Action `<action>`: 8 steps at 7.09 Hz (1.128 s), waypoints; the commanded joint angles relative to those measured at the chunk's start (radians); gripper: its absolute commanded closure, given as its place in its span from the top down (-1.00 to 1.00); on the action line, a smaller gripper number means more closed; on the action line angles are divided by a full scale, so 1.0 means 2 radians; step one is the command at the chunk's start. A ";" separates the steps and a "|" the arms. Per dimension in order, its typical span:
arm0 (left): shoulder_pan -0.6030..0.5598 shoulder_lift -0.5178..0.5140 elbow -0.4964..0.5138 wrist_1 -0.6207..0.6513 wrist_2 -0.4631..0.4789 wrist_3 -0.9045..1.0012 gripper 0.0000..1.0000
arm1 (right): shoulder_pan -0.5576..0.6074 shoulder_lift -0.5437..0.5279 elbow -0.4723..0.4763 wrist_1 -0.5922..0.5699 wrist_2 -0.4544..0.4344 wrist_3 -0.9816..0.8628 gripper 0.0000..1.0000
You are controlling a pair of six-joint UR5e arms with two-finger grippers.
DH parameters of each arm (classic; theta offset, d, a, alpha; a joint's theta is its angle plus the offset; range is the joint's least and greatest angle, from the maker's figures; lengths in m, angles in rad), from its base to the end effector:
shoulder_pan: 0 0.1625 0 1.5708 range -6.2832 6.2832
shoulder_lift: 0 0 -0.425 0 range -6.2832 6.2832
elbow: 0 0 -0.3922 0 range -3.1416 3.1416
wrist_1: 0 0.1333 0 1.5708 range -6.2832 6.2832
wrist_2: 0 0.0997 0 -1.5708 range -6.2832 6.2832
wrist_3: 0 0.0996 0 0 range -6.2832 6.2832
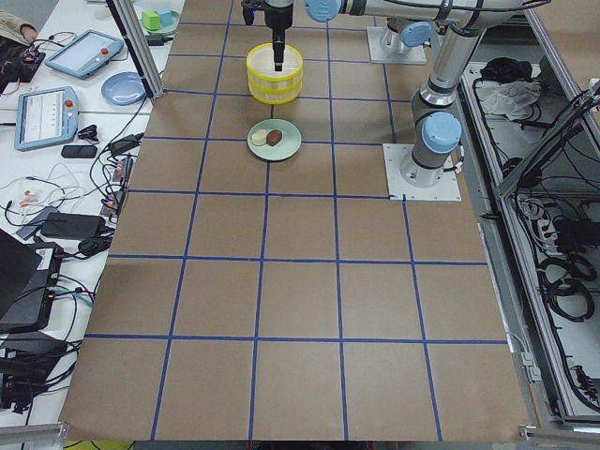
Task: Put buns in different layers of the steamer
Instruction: 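Lower the left gripper to the bowl while the right gripper reaches the steamer rim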
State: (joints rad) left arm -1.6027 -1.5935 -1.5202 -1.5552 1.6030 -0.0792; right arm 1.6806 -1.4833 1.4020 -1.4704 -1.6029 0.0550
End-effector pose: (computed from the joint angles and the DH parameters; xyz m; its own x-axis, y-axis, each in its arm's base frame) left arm -0.1462 -0.5012 0.5032 -0.9984 -0.0486 -0.0286 -0.0473 0.9978 -0.0459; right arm 0.1869 -0.5084 0.5163 -0.9979 -0.0553 0.0331 -0.0548 0.9983 0.0173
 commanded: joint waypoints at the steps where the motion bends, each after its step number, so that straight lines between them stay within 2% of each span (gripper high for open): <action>1: 0.000 -0.002 -0.002 0.001 0.000 0.000 1.00 | 0.000 0.000 0.000 0.000 -0.001 0.001 1.00; 3: 0.008 -0.011 -0.009 0.006 0.001 0.010 1.00 | 0.001 0.000 0.018 -0.004 0.002 0.006 1.00; 4: 0.009 -0.031 -0.029 0.039 0.002 0.011 1.00 | 0.004 0.000 0.040 -0.041 0.003 0.006 1.00; 6: 0.010 -0.105 -0.083 0.198 -0.004 0.008 1.00 | 0.004 0.018 0.116 -0.094 0.001 0.005 1.00; 7: 0.010 -0.143 -0.087 0.211 -0.005 0.013 1.00 | 0.005 0.040 0.140 -0.143 0.002 0.006 1.00; 8: 0.010 -0.171 -0.089 0.213 -0.005 0.014 1.00 | 0.005 0.078 0.144 -0.188 0.002 0.006 1.00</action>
State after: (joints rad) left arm -1.5832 -1.8597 -1.6854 -1.1615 1.5948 -0.0544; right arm 1.6898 -1.3999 1.6579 -1.7398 -1.5989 0.0671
